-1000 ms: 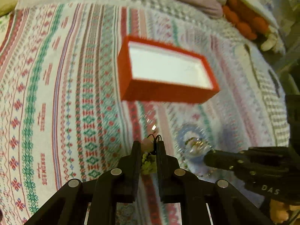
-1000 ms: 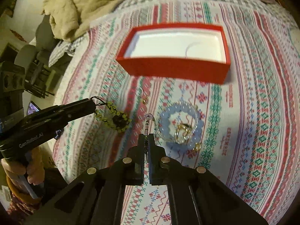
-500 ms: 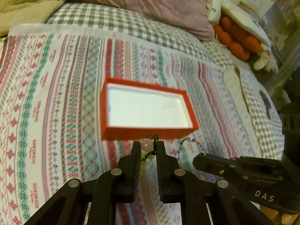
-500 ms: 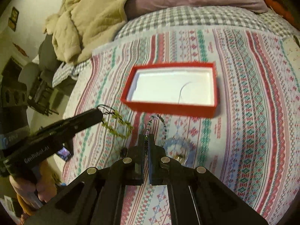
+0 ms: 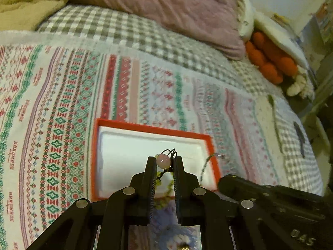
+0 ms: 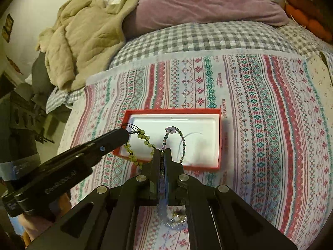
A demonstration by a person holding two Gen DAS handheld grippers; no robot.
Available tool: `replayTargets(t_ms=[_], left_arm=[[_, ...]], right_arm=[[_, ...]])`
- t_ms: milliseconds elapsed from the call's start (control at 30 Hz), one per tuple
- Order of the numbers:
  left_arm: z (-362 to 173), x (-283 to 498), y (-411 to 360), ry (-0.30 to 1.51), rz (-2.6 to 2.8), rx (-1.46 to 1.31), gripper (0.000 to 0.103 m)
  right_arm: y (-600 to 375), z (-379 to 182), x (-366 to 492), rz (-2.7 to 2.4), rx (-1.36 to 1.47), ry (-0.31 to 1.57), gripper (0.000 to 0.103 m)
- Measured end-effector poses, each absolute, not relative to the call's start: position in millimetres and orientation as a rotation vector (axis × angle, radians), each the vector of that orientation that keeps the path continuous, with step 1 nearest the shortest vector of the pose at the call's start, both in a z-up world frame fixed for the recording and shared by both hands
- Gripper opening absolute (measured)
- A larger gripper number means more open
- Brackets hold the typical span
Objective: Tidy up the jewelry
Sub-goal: 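Carry both held bracelets over the red box and lower them inside, then open both tools to release the bracelets into the red box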
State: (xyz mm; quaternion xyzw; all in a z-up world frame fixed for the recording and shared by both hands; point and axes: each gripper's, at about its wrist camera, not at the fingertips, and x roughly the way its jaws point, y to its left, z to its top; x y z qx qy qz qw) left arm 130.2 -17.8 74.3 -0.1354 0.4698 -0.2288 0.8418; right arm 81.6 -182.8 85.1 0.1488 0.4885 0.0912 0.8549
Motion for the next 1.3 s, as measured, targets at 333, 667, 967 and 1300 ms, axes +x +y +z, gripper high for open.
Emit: replayTargets(t_ms=[333,667,967,1300], left_arm=[[48.4,148.0,-7.8,0.982,-0.367,-0.223,0.010],[38.5,147.8,-19.7,0.954,-0.341,-0.105,0.011],[43.8,141.8,-21.6,0.963,-0.344,-0.072,0.025],[58.7,114.6,-19.5,0.984,-0.355,0.010,0.054]], right_arm=[[-169.8,77.9,102.4,0.263,0.300,0.996,0.002],[-197.0,41.6,121.3,0.183,0.350,1.042,0.003],[-208.7,41.8,120.9,0.103,0.298,1.061,0.010],[-215.4,68.3,93.8,0.108,0.289,1.021,0.029]])
